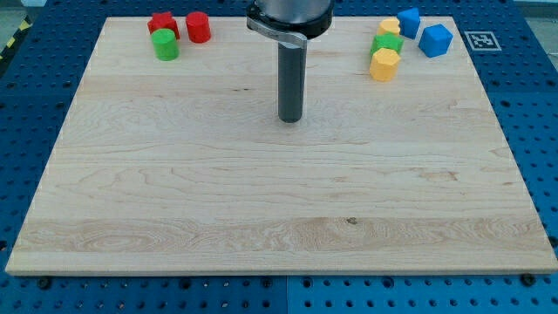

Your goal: Move your arm from center to top right

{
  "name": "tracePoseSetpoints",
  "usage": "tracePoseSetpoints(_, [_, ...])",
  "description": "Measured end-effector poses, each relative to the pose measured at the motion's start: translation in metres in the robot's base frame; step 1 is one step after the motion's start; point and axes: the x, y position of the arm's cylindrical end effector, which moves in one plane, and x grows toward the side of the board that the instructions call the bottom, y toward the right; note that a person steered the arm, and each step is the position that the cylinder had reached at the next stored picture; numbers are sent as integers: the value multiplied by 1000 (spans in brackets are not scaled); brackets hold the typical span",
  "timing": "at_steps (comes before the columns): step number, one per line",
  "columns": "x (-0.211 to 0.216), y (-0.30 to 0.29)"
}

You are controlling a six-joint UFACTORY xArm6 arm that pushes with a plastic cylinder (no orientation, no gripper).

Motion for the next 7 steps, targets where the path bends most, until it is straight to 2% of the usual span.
tracePoseSetpoints(2, [-4, 0])
tracePoseSetpoints(5, [8, 69])
tracePoseSetpoints(7, [18, 70])
